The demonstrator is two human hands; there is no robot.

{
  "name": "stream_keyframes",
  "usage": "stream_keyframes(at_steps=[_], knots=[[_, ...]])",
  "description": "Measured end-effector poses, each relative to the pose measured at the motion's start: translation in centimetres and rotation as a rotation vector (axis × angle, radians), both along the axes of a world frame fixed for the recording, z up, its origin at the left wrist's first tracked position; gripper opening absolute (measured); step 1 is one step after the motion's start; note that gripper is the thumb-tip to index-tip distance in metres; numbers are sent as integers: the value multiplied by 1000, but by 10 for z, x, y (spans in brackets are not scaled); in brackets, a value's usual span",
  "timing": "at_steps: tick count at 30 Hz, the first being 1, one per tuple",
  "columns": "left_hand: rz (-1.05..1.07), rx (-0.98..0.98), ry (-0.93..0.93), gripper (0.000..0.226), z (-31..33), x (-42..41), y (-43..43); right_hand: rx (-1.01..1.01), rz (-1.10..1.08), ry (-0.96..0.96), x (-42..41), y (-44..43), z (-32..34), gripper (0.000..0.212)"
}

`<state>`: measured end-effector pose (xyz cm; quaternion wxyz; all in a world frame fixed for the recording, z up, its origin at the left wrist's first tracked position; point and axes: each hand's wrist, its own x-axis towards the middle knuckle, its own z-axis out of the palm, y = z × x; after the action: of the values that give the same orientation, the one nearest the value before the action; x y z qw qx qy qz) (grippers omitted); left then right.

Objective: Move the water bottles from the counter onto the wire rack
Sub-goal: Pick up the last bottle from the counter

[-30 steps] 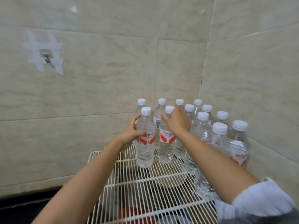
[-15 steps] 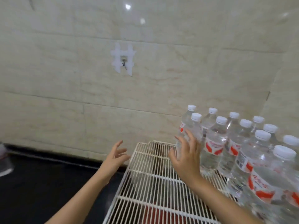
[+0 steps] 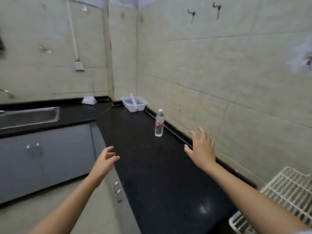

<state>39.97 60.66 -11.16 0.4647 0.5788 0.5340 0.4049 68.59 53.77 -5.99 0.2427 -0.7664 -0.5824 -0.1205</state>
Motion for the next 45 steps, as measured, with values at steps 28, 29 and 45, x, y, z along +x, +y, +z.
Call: stream_keyframes(at_steps=[28, 29, 45], knots=[[68, 11, 367, 46, -86, -206, 215, -425, 26, -30, -194, 230, -105, 66], [47, 15, 367, 46, -87, -199, 227, -422, -8, -10, -184, 241, -105, 66], [-57, 70, 440, 49, -67, -124, 500, -175, -409, 477, -43, 506, -98, 63]])
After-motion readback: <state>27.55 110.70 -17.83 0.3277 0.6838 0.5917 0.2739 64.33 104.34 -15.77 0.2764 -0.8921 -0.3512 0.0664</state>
